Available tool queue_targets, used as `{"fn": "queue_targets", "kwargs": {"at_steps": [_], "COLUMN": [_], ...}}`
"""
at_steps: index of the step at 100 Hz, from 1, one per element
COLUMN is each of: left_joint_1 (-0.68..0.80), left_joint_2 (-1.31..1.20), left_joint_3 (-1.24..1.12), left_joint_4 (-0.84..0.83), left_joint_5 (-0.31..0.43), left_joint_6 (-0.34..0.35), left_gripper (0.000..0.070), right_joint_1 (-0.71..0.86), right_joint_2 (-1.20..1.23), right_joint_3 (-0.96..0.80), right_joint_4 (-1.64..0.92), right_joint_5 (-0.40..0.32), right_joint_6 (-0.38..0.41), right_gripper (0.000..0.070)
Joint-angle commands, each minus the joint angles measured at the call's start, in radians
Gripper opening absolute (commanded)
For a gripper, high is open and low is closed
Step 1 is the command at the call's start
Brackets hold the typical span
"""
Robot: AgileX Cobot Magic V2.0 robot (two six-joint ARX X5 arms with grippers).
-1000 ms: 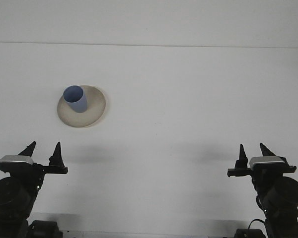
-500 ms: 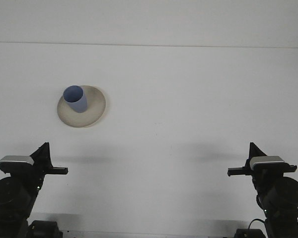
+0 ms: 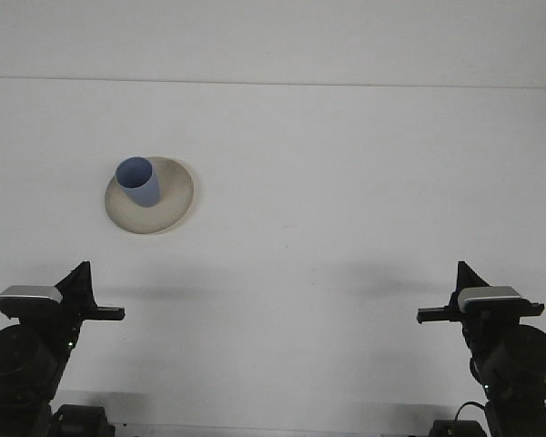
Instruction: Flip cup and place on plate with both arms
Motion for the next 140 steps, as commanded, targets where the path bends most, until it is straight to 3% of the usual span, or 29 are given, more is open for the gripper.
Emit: {"fn": "queue_targets", "kwargs": {"at_steps": [1,30,36,52,79,106,140], "left_joint_1": [0.000,0.000,0.000,0.000,0.000,0.000,0.000], "left_joint_2": [0.003,-0.011,-0.028,-0.131,-0.345,-0.344,-0.344], "left_joint_3": [0.012,0.006,-0.007,-0.137,-0.437,-0.611,-0.610], "left_joint_4": [0.010,0.016,0.052,0.207,0.349,0.549,0.545], "left_joint_5": [0.001,0.001,-0.002,-0.002,0.009,0.056,0.072], "left_joint_6": [0.008,0.017,0.055,0.065,0.017,-0.022,-0.011], "left_gripper": [0.0011,0.0011,0.0011,0.0011,0.0011,0.0011,0.0011], "right_joint_1": [0.001,0.001,0.001,0.001,0.001,0.001,0.001], "right_joint_2": [0.000,0.000,0.000,0.000,0.000,0.000,0.000], "right_joint_3": [0.007,0.007,0.007,0.007,0.007,0.008,0.008], "right_joint_4": [0.013,0.013,0.013,0.013,0.013,0.014,0.013], "right_joint_5": [0.000,0.000,0.000,0.000,0.000,0.000,0.000], "right_joint_6": [-0.011,-0.011,-0.011,-0.011,-0.011,-0.011,-0.011], "right_gripper": [0.0000,0.0000,0.0000,0.0000,0.0000,0.0000,0.0000]}}
